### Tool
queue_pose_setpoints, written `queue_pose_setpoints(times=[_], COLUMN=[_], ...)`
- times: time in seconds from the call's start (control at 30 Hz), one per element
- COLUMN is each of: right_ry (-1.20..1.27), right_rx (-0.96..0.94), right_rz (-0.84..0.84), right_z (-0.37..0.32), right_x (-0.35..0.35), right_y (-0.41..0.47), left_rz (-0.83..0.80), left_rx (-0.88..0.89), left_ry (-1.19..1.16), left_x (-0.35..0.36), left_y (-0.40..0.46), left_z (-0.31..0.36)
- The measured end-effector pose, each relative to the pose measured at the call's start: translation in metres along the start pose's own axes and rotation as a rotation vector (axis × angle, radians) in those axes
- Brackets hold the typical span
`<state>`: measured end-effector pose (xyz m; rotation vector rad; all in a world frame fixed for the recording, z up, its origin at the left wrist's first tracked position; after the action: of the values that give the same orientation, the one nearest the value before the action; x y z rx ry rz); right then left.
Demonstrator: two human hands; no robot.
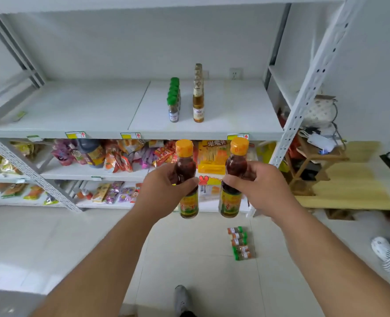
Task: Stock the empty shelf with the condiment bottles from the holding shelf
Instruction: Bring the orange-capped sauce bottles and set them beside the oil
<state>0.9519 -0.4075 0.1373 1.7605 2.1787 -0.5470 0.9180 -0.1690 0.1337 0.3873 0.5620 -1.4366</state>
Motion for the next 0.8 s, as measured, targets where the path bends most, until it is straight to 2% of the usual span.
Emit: queue_pose_setpoints(times=[0.43, 0.57, 0.8], right_ry=[-0.055, -0.080, -0.045], right_rx=[0.064, 0.083, 0.077], right_rz=[0.149, 0.160, 0.152], right_z=[-0.030, -0.027, -0.001], right_x=[0.013, 0.006, -0.020], right_y=[0.108, 0.140, 0.210], left_rz=[-0.083, -0.094, -0.101], left_rx=[0.116, 0.101, 0.099], left_ry=[-0.038, -0.103, -0.033], left_x=[-0.030, -0.024, 0.008], left_y=[0.137, 0.171, 0.240], left_z=[0.006, 0.008, 0.021])
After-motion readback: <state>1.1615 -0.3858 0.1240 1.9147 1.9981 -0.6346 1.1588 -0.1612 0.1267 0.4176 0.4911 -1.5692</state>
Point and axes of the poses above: each hand's wrist, its own y-axis towards the middle knuckle, its own x-axis out of the palm, z = x × y, the point moved 2 cm from there along y, towards the middle knuckle, and after that the axes turned 6 degrees about -z, right-handed, at the moved point
